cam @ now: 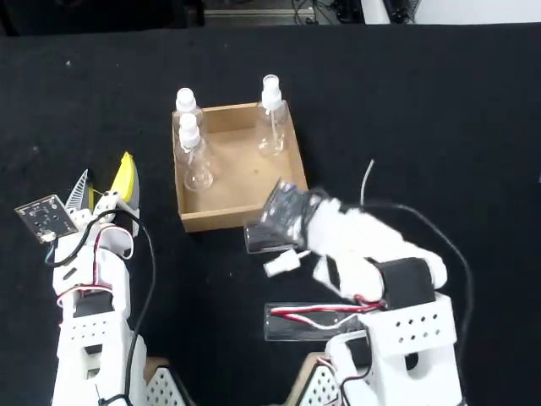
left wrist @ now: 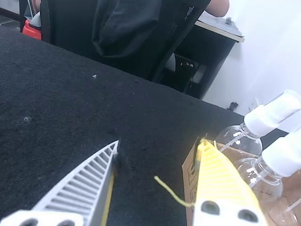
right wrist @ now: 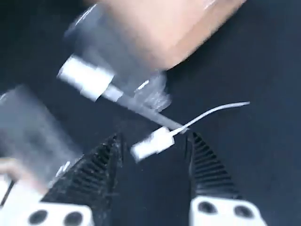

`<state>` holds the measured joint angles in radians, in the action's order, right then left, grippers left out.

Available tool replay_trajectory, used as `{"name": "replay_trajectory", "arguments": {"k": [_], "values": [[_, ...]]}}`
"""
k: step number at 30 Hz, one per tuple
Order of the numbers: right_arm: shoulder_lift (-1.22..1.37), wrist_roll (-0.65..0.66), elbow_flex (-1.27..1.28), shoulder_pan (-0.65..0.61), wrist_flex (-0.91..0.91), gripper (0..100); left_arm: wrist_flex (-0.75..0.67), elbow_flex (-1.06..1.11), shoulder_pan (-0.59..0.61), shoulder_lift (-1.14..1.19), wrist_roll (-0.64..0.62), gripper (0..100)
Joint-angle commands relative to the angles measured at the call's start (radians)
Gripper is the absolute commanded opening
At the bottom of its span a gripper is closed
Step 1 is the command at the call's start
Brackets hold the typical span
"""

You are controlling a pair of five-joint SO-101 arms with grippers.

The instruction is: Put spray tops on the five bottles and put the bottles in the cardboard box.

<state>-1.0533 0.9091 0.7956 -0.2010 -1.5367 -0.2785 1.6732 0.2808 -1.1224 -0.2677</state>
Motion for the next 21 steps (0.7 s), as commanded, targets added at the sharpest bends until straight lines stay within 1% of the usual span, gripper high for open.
{"name": "replay_trajectory", "arguments": {"k": [1,7,10,13,16,19,21], "values": [[0.039,0.078,-0.016,-0.029,-0.015,18.7,0.003,0.022,-0.008,0.005,0.008,24],[0.174,0.08,0.085,-0.026,0.153,18.8,0.003,0.022,-0.008,0.005,0.008,24],[0.226,0.061,0.096,-0.032,0.172,18.9,0.003,0.022,-0.008,0.005,0.008,24],[0.229,0.092,0.085,-0.038,0.117,21.5,0.003,0.022,-0.008,0.005,0.008,24],[0.205,0.195,0.041,-0.048,0.008,22.3,0.003,0.022,-0.008,0.005,0.008,24],[0.205,0.287,0.027,-0.097,-0.087,22.3,0.003,0.022,-0.005,0.005,0.008,24],[0.205,0.295,0.035,-0.135,-0.107,22.3,0.003,0.022,-0.002,0.005,0.008,24]]}}
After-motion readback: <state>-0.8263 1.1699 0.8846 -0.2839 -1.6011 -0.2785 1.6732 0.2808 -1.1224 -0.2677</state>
